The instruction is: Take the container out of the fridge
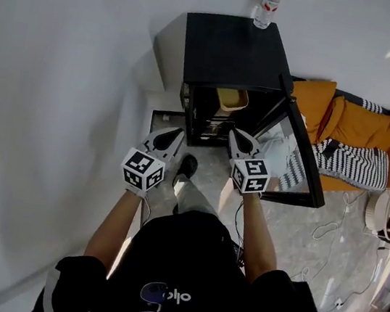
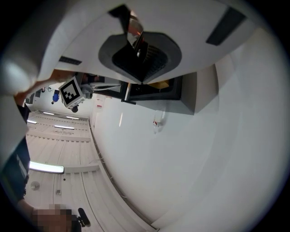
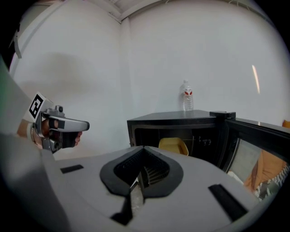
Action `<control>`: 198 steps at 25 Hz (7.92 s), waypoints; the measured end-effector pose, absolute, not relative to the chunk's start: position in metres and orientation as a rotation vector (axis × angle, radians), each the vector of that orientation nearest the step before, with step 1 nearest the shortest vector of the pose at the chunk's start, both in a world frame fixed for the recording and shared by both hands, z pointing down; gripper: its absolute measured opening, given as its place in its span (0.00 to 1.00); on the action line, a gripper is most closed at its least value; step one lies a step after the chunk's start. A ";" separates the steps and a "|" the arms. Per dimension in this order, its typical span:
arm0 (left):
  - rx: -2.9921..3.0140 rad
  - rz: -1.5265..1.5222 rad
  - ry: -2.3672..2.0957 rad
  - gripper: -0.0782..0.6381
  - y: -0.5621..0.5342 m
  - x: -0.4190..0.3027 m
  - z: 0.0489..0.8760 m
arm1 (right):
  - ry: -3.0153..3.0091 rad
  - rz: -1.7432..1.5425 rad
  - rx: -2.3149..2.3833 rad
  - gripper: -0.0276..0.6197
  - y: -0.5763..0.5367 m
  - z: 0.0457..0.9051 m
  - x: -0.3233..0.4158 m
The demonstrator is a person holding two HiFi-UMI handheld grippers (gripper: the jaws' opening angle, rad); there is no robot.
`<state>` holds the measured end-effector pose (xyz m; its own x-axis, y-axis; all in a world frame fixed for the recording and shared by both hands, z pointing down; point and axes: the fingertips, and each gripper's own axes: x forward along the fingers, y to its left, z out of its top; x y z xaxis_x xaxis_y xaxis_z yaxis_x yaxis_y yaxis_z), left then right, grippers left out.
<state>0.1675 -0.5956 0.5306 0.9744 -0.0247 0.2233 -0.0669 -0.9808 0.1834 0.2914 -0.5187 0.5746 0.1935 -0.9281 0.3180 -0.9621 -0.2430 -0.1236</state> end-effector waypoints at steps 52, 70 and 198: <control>2.811 0.578 0.188 0.11 -0.602 0.267 0.627 | -1.643 0.545 2.520 0.95 -0.628 0.715 0.419; 2.809 0.601 0.178 0.11 -0.610 0.283 0.636 | -1.629 0.531 2.489 0.86 -0.631 0.713 0.423; 2.508 0.246 -1.316 0.11 -0.133 -0.123 0.553 | -2.591 0.310 1.096 0.85 -0.148 0.586 0.015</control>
<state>-0.1230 -0.1330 0.5528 0.5665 -0.7730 0.2855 -0.8239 -0.5367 0.1818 0.0155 -0.1480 0.5856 -0.6593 -0.6583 0.3632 -0.7255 0.6839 -0.0772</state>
